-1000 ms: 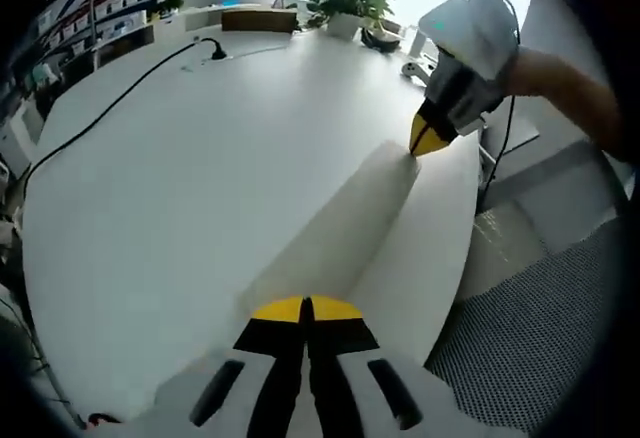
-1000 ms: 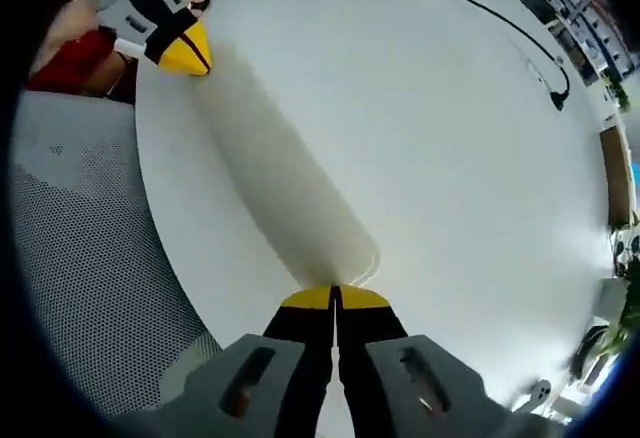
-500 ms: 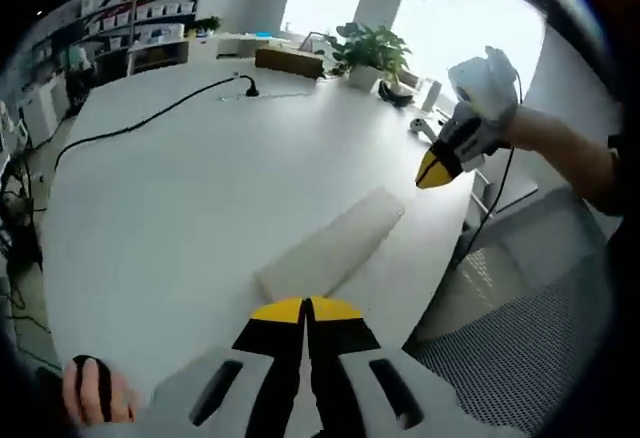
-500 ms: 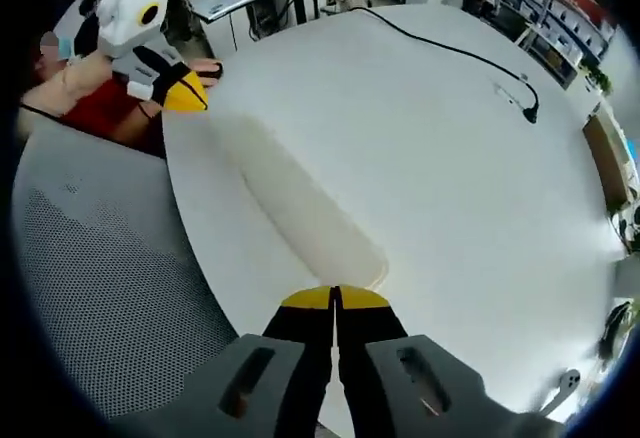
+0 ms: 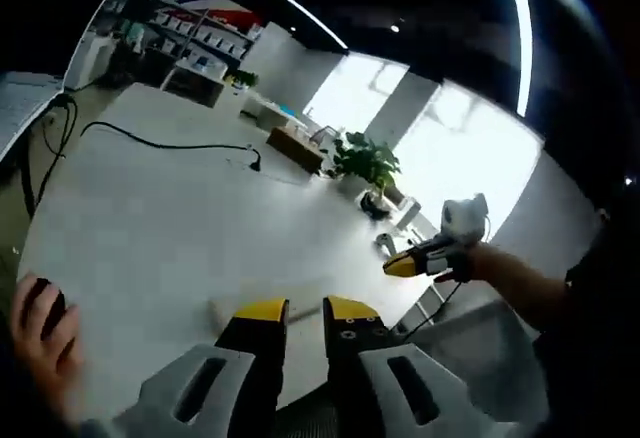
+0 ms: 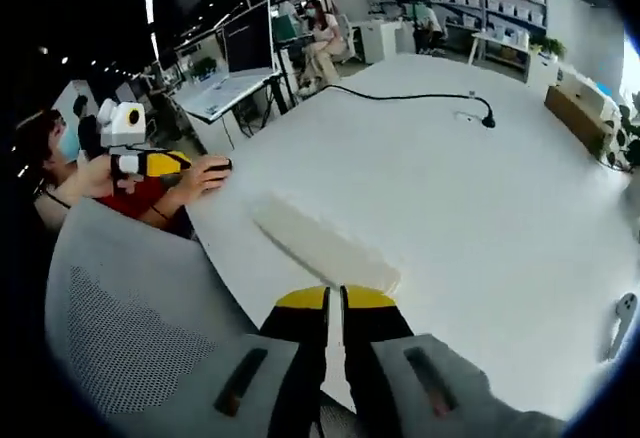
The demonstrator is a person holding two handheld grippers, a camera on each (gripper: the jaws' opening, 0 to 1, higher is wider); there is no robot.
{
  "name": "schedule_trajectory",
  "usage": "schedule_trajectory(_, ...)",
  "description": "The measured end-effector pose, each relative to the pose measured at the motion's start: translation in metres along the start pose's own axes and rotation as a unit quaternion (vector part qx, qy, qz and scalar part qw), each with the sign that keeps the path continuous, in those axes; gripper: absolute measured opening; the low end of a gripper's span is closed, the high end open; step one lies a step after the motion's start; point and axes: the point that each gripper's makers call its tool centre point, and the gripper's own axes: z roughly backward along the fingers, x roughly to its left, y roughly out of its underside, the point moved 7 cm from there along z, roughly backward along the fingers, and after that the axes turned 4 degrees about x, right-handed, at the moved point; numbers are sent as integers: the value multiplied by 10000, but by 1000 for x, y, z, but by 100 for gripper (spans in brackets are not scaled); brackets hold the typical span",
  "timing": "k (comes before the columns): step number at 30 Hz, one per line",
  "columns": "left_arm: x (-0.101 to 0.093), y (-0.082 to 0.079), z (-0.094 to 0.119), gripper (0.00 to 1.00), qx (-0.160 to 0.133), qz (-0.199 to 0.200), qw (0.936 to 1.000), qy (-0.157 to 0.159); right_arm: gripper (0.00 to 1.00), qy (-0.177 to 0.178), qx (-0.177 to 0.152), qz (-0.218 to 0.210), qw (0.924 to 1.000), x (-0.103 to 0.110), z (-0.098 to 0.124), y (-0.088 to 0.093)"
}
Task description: Arrange the utensils inside the cutlery case until each visible utensil rests in its matching compartment.
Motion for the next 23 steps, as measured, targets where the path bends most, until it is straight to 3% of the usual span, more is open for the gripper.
schedule_trajectory(3,-5,-10,5,33,-424,-243,9988,-98,25,49,-387,-316,9987,3,18,2)
schedule_trajectory(8,-7,-11,11,55,-525,-419,9972,-326,39,68,-835,-800,9933,2,39,10)
schedule_trajectory(11,-8,-11,14,61,-748,-275,9961,-376,50,157,-923,-999,9906,1,46,17)
schedule_trajectory(14,-9,-12,16,68,-890,-176,9950,-427,50,182,-981,-934,9906,5,51,20)
schedule_trajectory(23,-21,-17,21,70,-918,-347,9943,-421,51,103,-1091,-956,9894,11,49,24)
